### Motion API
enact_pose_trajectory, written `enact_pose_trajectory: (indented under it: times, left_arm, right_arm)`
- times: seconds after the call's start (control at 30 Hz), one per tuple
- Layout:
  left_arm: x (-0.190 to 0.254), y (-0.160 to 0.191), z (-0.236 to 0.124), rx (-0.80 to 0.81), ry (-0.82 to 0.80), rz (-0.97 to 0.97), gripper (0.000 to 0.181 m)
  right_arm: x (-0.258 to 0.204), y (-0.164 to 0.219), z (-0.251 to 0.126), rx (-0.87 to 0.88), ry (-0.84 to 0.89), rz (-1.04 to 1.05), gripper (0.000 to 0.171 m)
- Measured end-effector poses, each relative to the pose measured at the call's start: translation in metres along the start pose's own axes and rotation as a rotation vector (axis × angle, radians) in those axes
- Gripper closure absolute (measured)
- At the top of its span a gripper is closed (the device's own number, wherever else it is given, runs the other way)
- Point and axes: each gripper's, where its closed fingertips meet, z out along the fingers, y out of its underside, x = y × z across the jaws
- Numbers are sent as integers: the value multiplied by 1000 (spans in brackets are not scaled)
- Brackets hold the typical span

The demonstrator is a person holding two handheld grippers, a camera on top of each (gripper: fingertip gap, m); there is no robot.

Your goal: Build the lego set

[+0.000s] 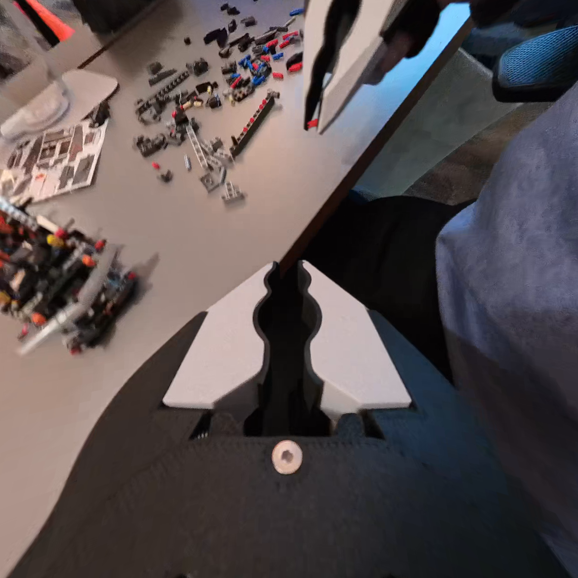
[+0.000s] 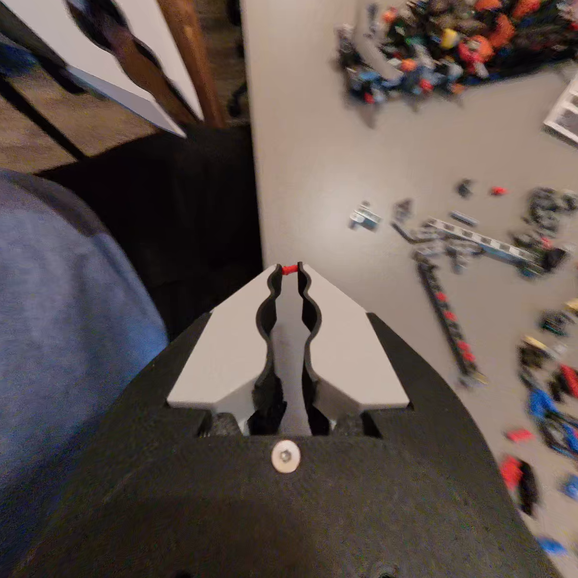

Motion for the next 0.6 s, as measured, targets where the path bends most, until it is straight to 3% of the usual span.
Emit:
enact_pose_trajectory:
  times: [0.2, 0.27, 0.37, 0.6]
  left_arm:
    - [-37, -35, 59, 7, 61, 133, 171]
    - [-45, -41, 78, 10, 107, 147, 171]
    - [-52, -43, 101, 10, 182, 152, 170]
    - [-58, -43, 120, -7, 267, 195, 170]
  right_arm:
    - [63, 51, 15, -170, 102, -33, 163]
    - [69, 51, 19, -139, 75, 3, 163]
    - [78, 53, 17, -137, 79, 16, 148]
    - [76, 53, 8, -113, 174, 130, 146]
